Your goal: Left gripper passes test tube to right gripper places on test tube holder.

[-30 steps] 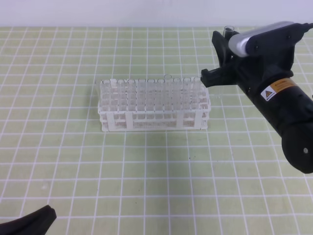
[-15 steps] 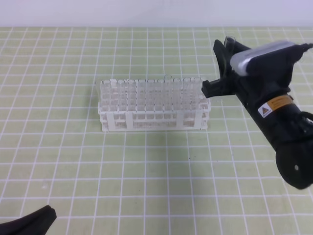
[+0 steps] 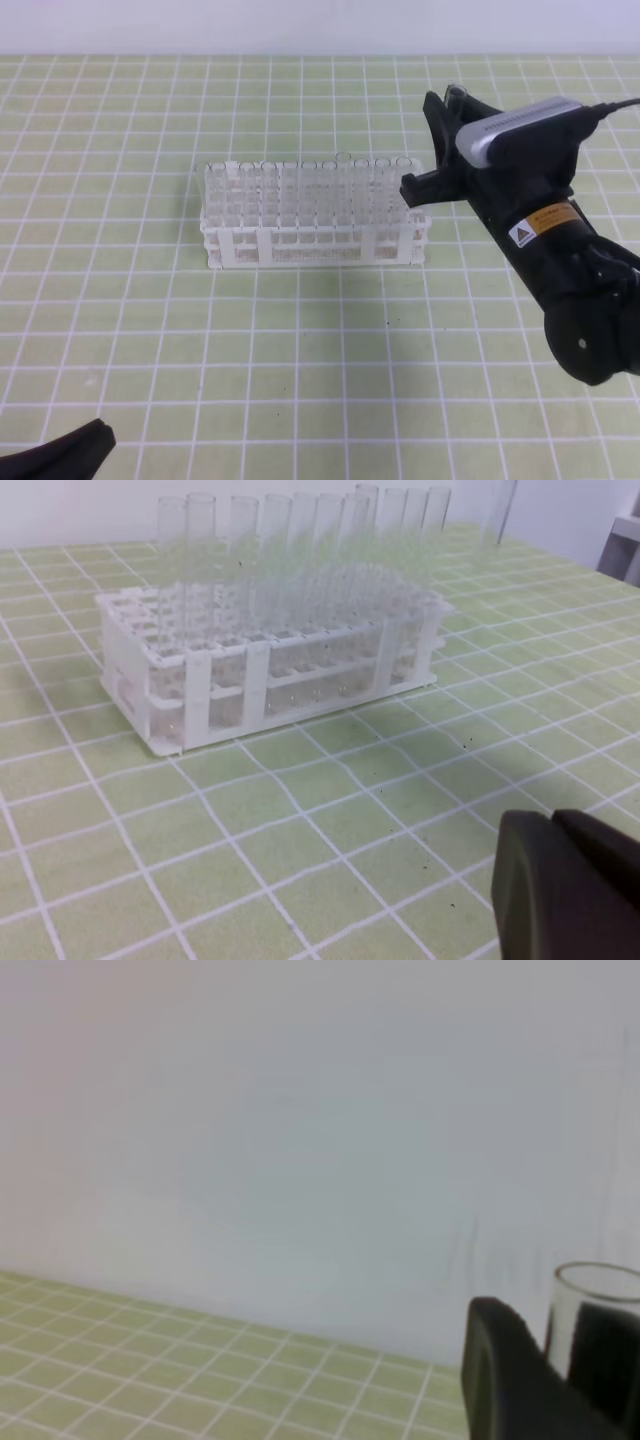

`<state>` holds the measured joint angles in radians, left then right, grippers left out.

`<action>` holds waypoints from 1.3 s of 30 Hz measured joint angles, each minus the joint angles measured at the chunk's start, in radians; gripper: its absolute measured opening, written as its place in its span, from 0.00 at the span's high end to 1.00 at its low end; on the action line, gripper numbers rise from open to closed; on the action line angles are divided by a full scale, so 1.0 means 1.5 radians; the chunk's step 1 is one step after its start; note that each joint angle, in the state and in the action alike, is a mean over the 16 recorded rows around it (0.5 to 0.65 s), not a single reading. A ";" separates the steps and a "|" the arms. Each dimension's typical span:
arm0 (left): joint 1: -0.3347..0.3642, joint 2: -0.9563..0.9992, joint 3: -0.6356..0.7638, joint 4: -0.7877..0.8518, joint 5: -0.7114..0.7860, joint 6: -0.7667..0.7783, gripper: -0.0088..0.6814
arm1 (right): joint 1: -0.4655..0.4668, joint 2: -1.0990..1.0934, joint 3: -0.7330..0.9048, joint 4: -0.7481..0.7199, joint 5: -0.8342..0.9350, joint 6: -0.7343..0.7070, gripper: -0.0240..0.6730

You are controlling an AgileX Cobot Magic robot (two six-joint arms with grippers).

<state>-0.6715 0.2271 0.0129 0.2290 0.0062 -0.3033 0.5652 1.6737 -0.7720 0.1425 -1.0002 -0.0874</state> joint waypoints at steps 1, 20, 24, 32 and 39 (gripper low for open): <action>0.000 0.000 0.000 0.000 0.000 0.000 0.99 | 0.000 0.004 -0.002 0.000 0.000 0.000 0.83; 0.000 0.000 -0.001 0.005 0.001 0.000 0.99 | 0.000 0.053 -0.021 -0.004 0.012 0.012 0.83; 0.000 0.000 0.000 0.006 0.000 0.000 0.99 | 0.000 0.059 -0.021 -0.004 0.008 0.012 0.83; 0.000 0.001 0.001 0.007 -0.001 0.000 0.99 | -0.001 0.063 -0.024 -0.004 -0.002 0.012 0.83; 0.000 0.001 0.001 0.007 -0.002 0.000 0.99 | -0.005 0.064 -0.028 -0.004 -0.008 0.012 0.83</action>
<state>-0.6715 0.2279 0.0140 0.2390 0.0035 -0.3030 0.5571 1.7692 -0.8142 0.1367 -1.0122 -0.0701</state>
